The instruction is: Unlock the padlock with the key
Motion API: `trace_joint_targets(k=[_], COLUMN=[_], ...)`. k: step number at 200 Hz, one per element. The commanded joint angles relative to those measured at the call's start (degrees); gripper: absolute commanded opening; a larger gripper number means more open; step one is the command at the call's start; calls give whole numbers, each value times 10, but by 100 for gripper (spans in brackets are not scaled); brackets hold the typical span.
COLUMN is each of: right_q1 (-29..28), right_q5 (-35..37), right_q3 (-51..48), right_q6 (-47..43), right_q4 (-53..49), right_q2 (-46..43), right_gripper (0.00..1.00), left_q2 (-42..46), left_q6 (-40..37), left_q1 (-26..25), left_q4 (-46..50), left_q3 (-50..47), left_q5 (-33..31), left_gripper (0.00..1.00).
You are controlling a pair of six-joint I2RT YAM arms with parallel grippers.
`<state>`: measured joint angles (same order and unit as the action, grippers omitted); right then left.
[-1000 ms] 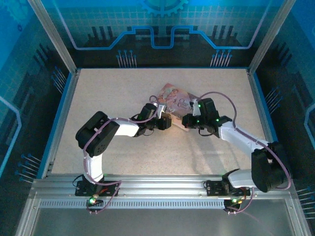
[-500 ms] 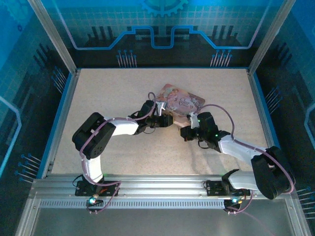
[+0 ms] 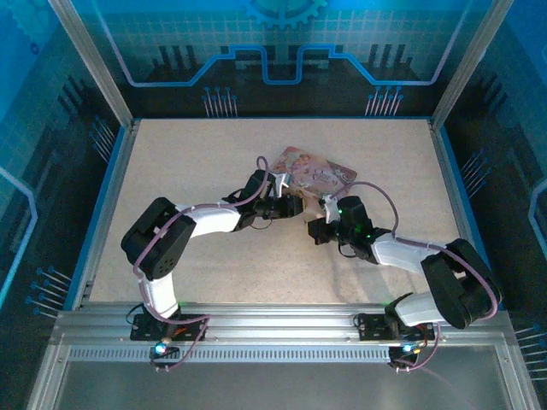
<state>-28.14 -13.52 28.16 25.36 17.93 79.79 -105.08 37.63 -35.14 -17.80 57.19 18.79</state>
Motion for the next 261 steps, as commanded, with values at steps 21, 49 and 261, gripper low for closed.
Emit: trace_joint_targets(k=[21, 49, 261], right_q1=[-7, -6, -8], right_q5=[16, 28, 65], right_q3=[-4, -3, -25], right_q6=[0, -1, 27], right_q4=[18, 13, 87], right_q2=[5, 4, 47], right_gripper=[0, 0, 0], left_q2=[21, 23, 26], left_q6=[-3, 6, 31], left_q1=[-5, -5, -5], left_q4=[-1, -8, -21], left_q3=[23, 22, 23], left_q5=[7, 6, 7], left_gripper=[24, 24, 24])
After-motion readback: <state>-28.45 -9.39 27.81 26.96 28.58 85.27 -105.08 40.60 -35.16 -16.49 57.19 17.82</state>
